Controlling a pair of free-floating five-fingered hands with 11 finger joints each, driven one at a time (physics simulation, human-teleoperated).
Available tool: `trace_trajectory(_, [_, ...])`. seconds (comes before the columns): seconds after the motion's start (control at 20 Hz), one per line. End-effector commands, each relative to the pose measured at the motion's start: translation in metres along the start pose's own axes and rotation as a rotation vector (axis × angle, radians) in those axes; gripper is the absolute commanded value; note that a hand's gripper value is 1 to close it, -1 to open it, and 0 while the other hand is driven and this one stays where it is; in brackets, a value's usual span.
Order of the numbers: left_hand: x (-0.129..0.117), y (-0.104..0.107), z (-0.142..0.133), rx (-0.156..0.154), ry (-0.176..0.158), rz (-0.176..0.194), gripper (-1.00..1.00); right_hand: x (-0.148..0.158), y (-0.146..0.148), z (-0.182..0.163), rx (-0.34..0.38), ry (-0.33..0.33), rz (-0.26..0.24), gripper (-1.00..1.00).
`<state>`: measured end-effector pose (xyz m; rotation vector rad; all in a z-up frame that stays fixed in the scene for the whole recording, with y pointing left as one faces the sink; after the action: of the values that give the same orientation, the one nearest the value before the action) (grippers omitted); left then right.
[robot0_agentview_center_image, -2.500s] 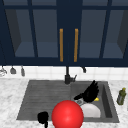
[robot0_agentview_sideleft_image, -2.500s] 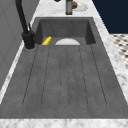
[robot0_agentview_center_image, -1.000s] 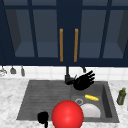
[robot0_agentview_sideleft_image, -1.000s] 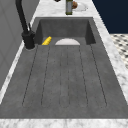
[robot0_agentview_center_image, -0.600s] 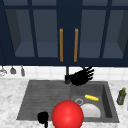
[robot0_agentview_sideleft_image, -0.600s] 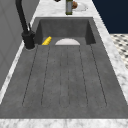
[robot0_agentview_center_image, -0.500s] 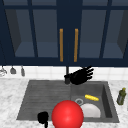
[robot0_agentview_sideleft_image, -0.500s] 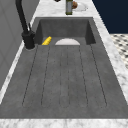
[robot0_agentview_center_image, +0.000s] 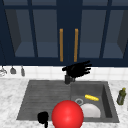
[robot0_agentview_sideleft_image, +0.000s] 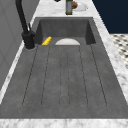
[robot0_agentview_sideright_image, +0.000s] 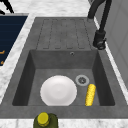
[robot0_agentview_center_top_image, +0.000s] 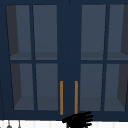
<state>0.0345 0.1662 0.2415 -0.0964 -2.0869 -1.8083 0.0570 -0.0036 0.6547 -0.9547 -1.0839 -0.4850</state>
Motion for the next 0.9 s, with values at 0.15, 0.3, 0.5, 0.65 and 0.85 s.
trace_trajectory(0.15, [0.0, 0.0, 0.0, 0.0, 0.0, 0.0, 0.0, 0.052, -0.003, -0.015, -0.024, 0.079, -0.03, -1.0])
trace_trajectory(0.3, [0.0, 0.0, 0.0, 0.0, 0.0, 0.0, 0.0, 0.074, -0.005, -0.028, -0.001, 0.107, -0.034, -1.0])
trace_trajectory(0.5, [0.0, 0.0, 0.0, 0.0, 0.0, 0.0, 0.0, 0.098, 0.005, -0.047, 0.025, 0.131, -0.045, -1.0])
trace_trajectory(0.65, [0.0, 0.0, 0.0, 0.0, 0.0, 0.0, 0.0, 0.108, 0.022, -0.057, -0.005, 0.138, -0.058, -1.0])
trace_trajectory(0.85, [0.0, 0.0, 0.0, 0.0, 0.0, 0.0, 0.0, 0.113, 0.049, -0.067, -0.058, 0.143, -0.095, -1.0])
